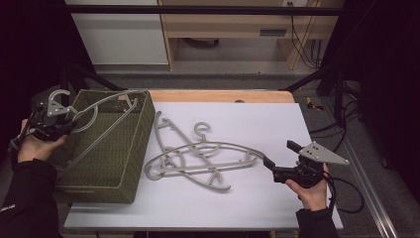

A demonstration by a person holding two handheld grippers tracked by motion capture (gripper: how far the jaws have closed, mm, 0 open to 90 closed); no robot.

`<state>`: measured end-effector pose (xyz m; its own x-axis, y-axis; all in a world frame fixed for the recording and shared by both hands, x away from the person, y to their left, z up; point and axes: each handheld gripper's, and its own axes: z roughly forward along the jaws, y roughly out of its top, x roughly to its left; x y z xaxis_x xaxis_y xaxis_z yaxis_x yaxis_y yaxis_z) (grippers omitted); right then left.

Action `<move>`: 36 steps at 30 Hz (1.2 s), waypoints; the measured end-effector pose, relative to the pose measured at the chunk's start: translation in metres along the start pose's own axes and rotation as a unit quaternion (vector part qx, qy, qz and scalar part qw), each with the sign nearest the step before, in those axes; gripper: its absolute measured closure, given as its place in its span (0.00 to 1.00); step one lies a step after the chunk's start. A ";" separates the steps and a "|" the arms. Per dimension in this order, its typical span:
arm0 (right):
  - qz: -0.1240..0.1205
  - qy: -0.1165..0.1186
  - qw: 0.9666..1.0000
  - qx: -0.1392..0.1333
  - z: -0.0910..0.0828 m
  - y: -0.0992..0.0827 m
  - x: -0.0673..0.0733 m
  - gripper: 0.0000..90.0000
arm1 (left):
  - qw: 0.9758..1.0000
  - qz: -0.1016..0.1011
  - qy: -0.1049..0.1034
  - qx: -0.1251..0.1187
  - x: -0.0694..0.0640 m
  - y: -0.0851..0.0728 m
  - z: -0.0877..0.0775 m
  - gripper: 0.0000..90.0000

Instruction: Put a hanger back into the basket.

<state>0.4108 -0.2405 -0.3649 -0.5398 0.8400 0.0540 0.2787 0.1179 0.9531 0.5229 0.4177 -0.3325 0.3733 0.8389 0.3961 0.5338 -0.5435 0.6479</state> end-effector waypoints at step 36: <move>0.000 0.003 1.000 0.000 0.000 0.000 0.001 0.05 | 0.978 -0.095 -0.116 -0.146 -0.059 0.019 -0.050 0.27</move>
<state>0.4103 -0.2396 -0.3650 -0.5443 0.8370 0.0564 0.2796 0.1176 0.9529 0.4734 0.3589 -0.3111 0.4696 0.8754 0.1144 0.3828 -0.3187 0.8671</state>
